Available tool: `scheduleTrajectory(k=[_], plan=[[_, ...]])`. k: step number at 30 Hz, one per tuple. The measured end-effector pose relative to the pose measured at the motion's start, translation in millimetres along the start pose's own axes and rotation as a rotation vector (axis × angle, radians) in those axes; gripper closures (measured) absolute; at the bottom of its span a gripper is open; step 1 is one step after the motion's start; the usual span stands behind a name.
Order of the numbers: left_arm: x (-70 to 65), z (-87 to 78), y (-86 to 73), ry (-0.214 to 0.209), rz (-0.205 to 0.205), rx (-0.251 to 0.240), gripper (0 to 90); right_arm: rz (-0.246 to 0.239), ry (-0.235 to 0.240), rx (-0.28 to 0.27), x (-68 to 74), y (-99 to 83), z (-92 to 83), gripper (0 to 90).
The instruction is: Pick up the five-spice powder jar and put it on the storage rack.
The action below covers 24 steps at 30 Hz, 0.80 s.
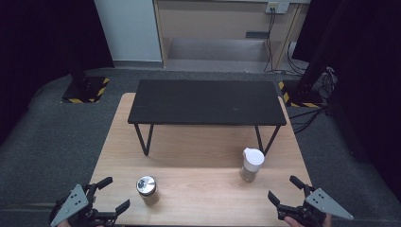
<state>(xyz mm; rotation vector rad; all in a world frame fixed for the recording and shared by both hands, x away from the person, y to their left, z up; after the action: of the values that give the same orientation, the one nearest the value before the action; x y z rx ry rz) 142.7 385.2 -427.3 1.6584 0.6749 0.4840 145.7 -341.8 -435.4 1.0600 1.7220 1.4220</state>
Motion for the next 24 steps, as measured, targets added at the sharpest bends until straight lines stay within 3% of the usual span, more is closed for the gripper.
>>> scheduleTrajectory(k=[24], plan=[[-1.5,-0.7,-0.5,0.007,-0.005,-0.012,1.8,0.002,0.015,0.0,-1.8,-0.2,1.5,4.9]])
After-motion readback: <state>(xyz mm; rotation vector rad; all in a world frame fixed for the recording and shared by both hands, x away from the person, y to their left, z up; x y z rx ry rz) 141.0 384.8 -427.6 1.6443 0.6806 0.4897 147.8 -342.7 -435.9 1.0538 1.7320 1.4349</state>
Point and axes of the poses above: each handheld gripper's, and its own axes: z roughly forward along the jaws, y roughly out of its top, x roughly to its left, the point moved 3 cm from there along z, roughly forward along the jaws, and after that the axes turned 5 degrees about -y, right-handed, at the moved point
